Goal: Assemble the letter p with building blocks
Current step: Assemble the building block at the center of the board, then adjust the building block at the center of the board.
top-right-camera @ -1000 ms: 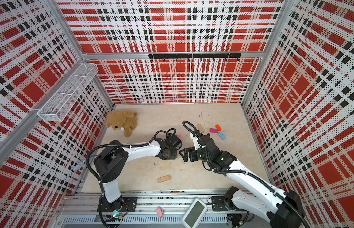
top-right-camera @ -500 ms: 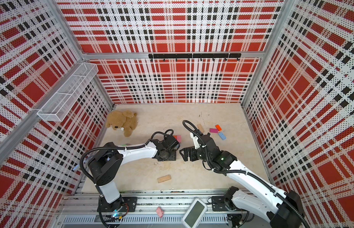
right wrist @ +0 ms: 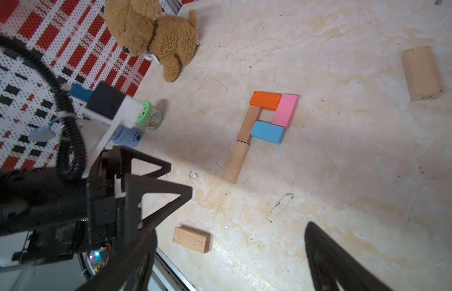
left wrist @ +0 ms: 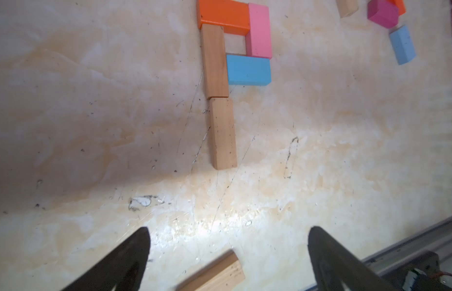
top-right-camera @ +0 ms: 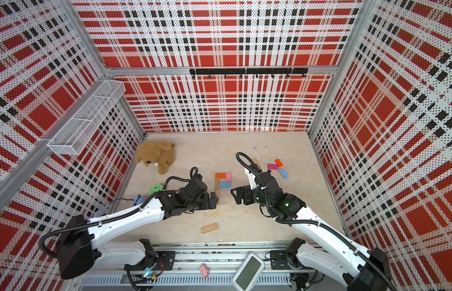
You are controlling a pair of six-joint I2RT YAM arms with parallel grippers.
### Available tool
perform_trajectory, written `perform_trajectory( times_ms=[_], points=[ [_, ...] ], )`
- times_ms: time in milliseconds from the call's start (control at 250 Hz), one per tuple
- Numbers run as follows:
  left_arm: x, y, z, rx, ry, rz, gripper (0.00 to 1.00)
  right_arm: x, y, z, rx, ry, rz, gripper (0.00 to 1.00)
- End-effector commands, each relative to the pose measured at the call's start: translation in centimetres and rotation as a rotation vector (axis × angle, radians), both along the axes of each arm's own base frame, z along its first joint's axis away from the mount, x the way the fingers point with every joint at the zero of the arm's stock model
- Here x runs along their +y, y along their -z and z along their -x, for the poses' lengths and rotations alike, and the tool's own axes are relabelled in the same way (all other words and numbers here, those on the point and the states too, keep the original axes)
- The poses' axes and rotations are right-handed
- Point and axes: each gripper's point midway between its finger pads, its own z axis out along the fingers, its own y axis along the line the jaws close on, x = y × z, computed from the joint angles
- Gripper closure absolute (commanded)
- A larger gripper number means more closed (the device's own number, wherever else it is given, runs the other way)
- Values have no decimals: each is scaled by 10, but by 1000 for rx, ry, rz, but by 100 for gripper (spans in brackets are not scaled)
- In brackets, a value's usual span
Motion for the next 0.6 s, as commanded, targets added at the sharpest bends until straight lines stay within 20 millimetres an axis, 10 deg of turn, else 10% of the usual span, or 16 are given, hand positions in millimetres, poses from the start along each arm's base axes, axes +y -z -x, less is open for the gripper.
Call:
perform_trajectory(
  times_ms=[0, 200, 596],
  points=[
    [2, -16, 3, -78, 5, 140, 1, 10, 8, -15, 0, 25, -2, 24],
    [22, -20, -1, -126, -7, 269, 1, 35, 63, -32, 138, 26, 37, 67],
    [22, 19, -29, -29, -38, 412, 1, 82, 142, -61, 374, 32, 71, 80]
  ],
)
